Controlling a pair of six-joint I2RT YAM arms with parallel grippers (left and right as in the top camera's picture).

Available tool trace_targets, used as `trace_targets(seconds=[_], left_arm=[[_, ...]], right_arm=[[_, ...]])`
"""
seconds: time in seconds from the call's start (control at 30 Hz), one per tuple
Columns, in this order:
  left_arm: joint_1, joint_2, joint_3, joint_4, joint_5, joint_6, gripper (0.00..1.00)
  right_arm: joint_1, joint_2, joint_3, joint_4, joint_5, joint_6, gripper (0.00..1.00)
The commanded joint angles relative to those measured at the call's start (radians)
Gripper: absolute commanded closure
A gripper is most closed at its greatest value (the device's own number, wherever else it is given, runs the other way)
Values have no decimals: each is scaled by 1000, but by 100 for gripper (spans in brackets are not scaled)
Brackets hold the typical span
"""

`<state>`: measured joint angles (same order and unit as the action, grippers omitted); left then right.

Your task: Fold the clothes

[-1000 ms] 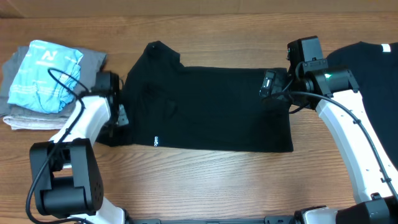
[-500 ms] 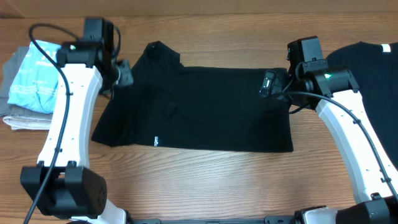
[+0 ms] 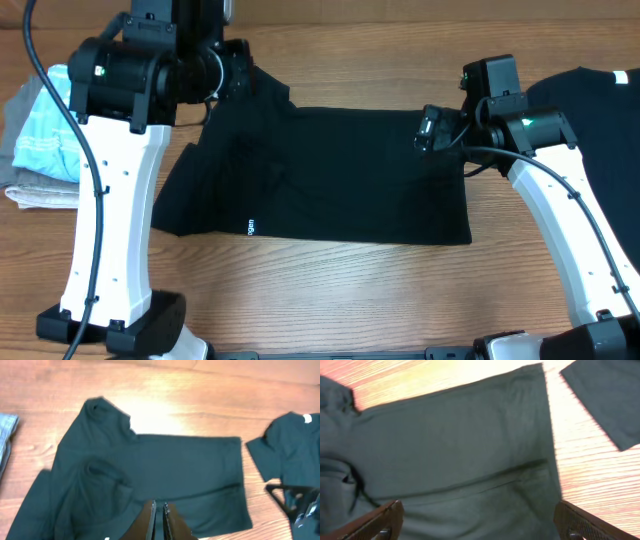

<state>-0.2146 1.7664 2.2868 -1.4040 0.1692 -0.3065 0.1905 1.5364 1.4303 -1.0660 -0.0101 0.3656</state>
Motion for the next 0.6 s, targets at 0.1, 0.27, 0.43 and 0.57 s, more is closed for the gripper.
trace_targets(seconds=[0.1,0.27,0.43,0.57], left_arm=[[4,256,223,-84,7,85,89],[30,455,355,-20,-16,103,92],[63,550,355,80,-74,147,84],[90,590,352,73,-161,169,82]], right_arm=[[-8,3,34,-40,-78,-26,1],[-12,6,149,-37,-85,-115,8],[-41,92,237,27,-71,-126,17],[-62,201,237,74,-58,-162,18]])
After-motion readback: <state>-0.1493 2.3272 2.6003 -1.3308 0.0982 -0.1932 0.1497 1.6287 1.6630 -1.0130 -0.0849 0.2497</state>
